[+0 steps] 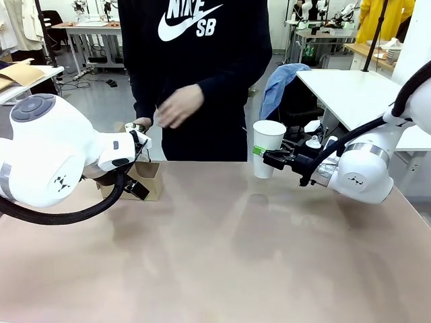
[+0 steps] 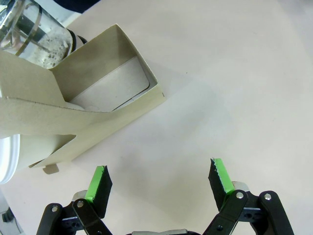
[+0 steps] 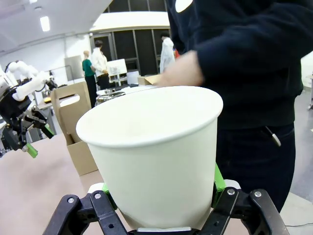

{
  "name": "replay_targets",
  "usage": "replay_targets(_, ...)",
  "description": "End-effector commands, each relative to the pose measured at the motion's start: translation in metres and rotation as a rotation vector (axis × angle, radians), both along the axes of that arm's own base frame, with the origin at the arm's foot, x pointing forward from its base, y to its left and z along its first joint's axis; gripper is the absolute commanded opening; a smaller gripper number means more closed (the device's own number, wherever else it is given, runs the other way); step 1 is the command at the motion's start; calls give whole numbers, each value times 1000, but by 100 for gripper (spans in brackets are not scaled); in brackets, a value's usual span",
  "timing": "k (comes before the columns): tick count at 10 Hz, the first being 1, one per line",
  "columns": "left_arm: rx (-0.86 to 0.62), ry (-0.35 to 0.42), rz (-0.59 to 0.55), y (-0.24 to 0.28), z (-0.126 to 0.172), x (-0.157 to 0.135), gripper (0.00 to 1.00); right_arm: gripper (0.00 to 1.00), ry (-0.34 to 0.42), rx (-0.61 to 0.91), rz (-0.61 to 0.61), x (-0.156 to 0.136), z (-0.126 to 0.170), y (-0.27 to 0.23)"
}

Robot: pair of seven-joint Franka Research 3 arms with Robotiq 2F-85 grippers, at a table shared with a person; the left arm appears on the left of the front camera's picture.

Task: Pour a drink into a cup and package it in a carrier.
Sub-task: When a person places the Paper Cup Lid on the 600 ml Paper Cup , lift the 600 ml Paper Cup.

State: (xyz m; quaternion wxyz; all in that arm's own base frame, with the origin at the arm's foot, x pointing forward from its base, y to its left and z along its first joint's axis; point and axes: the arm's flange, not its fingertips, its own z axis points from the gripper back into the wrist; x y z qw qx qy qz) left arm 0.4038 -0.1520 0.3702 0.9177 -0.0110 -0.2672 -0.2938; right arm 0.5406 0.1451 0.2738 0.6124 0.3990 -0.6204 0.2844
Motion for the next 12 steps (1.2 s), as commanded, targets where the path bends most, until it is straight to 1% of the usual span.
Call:
replay_targets(1, -2, 0, -1, 0, 0, 0, 100, 80, -11, -5, -18, 1, 6, 3)
replay_targets(12, -2, 0, -1, 0, 0, 0, 100, 80, -11, -5, -18, 1, 6, 3)
